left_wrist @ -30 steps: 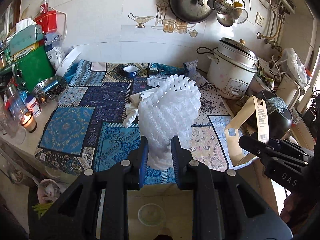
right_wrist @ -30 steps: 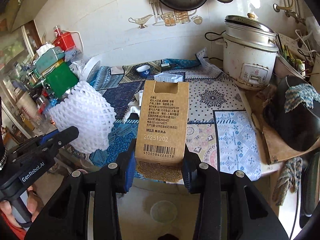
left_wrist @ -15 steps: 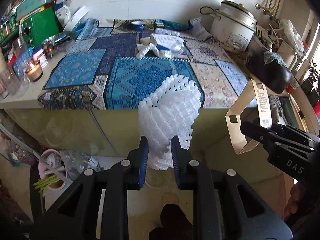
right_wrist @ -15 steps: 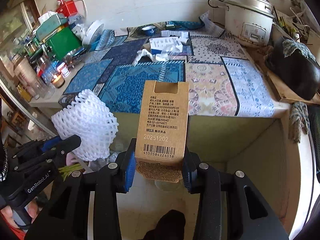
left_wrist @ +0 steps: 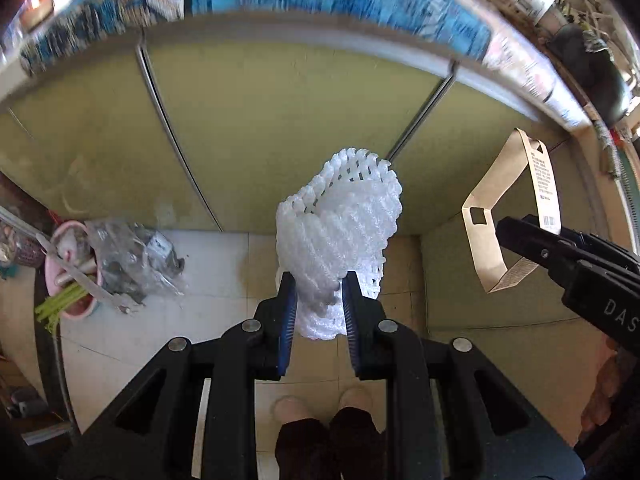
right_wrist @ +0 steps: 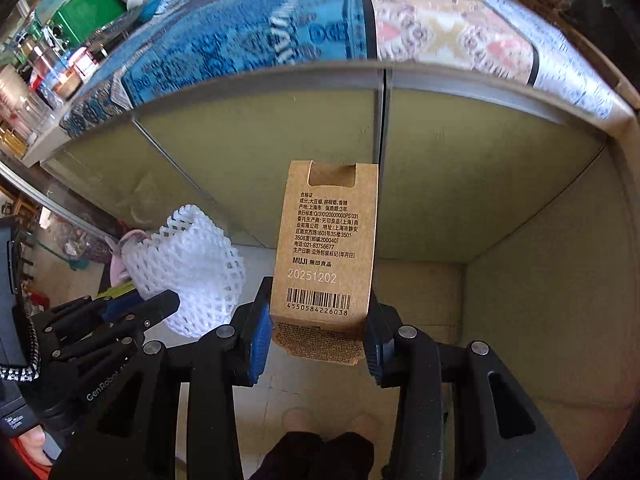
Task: Collect trash
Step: 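Lower both tools over the white bin and open them to drop the items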
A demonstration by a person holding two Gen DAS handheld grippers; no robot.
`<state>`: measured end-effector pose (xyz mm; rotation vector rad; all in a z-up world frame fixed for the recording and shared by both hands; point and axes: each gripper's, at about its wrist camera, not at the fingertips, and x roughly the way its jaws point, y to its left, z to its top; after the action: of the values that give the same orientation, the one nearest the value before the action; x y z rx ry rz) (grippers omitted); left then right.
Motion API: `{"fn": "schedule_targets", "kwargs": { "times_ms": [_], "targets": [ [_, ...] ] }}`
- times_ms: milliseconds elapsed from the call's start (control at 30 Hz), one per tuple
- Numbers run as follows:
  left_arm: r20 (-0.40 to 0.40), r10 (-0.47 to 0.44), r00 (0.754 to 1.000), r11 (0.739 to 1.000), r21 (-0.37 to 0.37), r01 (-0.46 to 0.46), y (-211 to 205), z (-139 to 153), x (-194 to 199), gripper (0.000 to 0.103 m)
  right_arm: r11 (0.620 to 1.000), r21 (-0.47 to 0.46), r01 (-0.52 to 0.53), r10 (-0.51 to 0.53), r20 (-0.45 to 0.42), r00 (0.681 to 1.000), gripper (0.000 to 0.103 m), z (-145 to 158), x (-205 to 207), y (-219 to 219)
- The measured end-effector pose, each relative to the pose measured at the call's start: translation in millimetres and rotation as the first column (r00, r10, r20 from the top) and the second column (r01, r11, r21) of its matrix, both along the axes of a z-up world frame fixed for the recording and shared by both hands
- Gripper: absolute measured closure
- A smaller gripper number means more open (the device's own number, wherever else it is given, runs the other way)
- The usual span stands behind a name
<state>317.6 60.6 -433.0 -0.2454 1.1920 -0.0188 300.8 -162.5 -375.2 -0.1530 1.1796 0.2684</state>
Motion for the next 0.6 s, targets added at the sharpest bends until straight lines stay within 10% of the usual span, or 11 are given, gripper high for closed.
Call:
{"fn": "schedule_targets", "kwargs": {
  "times_ms": [600],
  "targets": [
    [-0.17, 0.119, 0.978, 0.984, -0.111, -0.139, 2, -351, 48, 0.081, 0.999, 0.034, -0.035, 0.041, -0.209, 0.977, 0.067, -320, 52, -54]
  ]
}}
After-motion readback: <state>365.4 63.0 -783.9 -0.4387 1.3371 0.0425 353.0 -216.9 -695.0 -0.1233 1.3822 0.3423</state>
